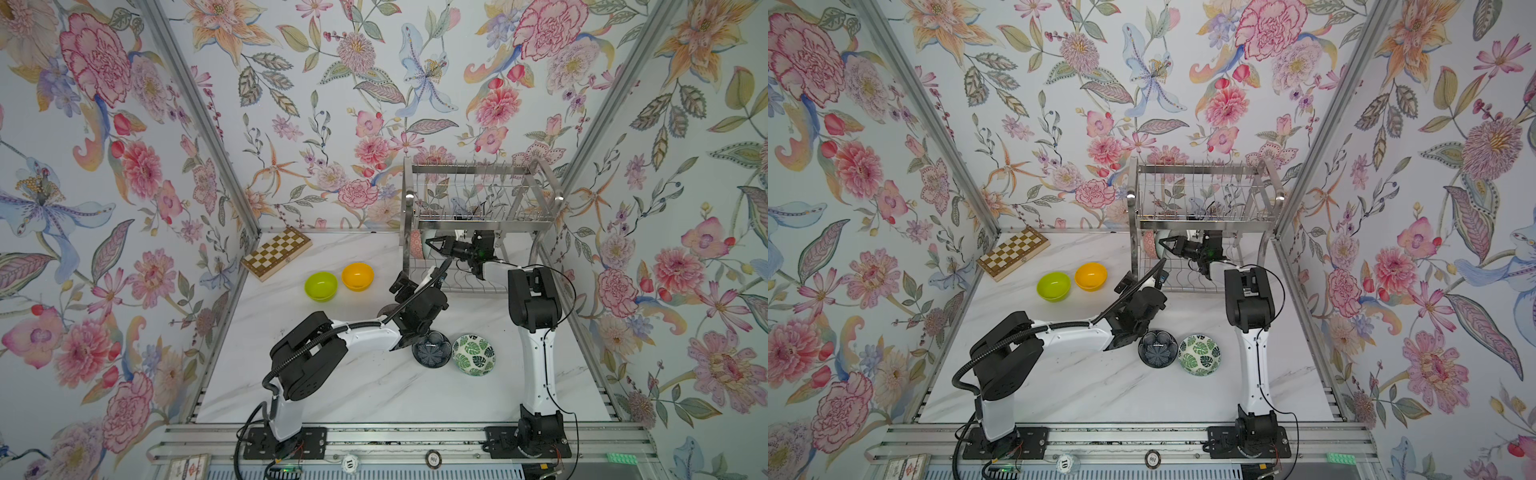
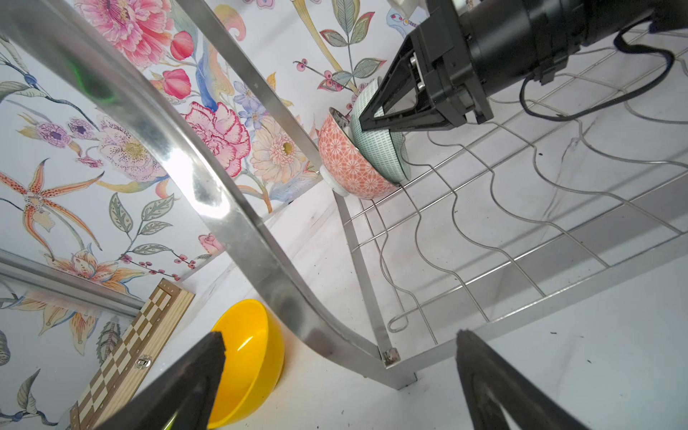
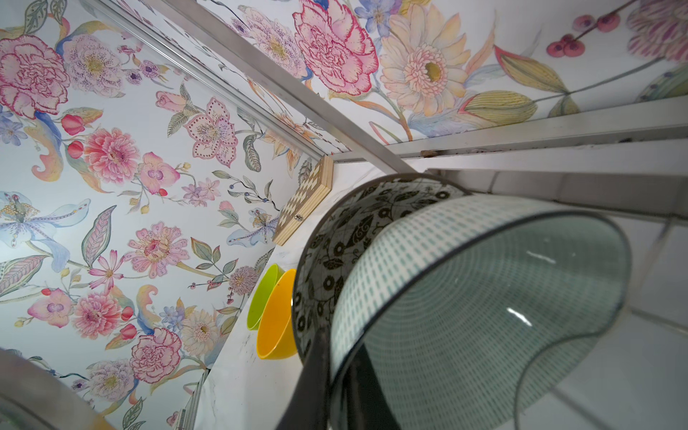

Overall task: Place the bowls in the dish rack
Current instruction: 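Lower the pale green bowl into the rack beside the pink bowl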

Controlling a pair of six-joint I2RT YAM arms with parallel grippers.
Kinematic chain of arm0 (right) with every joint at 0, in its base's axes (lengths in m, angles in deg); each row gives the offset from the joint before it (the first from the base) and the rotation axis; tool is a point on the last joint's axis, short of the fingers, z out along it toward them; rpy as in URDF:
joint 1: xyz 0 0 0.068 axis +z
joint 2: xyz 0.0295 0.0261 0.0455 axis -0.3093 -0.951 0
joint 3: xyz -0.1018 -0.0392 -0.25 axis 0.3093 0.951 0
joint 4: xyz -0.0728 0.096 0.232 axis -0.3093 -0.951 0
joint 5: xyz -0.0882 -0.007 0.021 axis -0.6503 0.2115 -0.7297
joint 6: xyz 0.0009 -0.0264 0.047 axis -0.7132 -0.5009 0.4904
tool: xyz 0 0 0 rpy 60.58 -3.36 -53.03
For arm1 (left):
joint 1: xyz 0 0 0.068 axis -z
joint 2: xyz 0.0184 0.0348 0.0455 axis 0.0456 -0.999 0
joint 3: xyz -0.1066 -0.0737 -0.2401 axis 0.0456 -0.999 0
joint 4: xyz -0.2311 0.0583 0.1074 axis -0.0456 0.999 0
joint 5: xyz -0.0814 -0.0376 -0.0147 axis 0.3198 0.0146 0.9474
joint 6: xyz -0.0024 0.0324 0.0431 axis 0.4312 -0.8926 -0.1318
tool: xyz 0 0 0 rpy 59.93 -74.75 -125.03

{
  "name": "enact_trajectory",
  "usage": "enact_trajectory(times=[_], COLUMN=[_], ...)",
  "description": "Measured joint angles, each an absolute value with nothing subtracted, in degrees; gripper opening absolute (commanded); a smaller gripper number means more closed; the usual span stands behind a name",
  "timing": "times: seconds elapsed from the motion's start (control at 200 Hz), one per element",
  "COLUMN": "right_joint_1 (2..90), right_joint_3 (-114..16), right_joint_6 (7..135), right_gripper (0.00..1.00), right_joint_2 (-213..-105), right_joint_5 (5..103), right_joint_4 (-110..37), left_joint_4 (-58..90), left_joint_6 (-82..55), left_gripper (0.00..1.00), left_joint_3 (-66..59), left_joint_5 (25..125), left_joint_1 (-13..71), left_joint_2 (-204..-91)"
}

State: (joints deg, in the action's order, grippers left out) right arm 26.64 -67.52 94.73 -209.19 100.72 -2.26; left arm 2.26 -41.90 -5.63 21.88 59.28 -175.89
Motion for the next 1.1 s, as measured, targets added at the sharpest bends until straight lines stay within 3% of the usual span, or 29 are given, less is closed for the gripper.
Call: enact_trajectory(times=[0.766, 1.101], right_joint_1=[26.82, 24.67], right_joint_3=[-65.78, -61.82], right_joint_6=[94.65, 97.93], right_gripper=[0.24, 0.39], right_joint_2=[-208.47, -205.54], right_joint_5=[99.49, 98.64], right_joint_4=[-2.79, 1.78], left_joint_4=[2.29, 2.57], left_joint_6=[-41.9, -41.9], left_gripper=[0.99, 0.99], left_joint_3=[-6.0, -6.0], left_joint_5=[21.74, 21.68], left_joint_1=[59.28, 59.28], left_joint_2=[-175.74, -175.67])
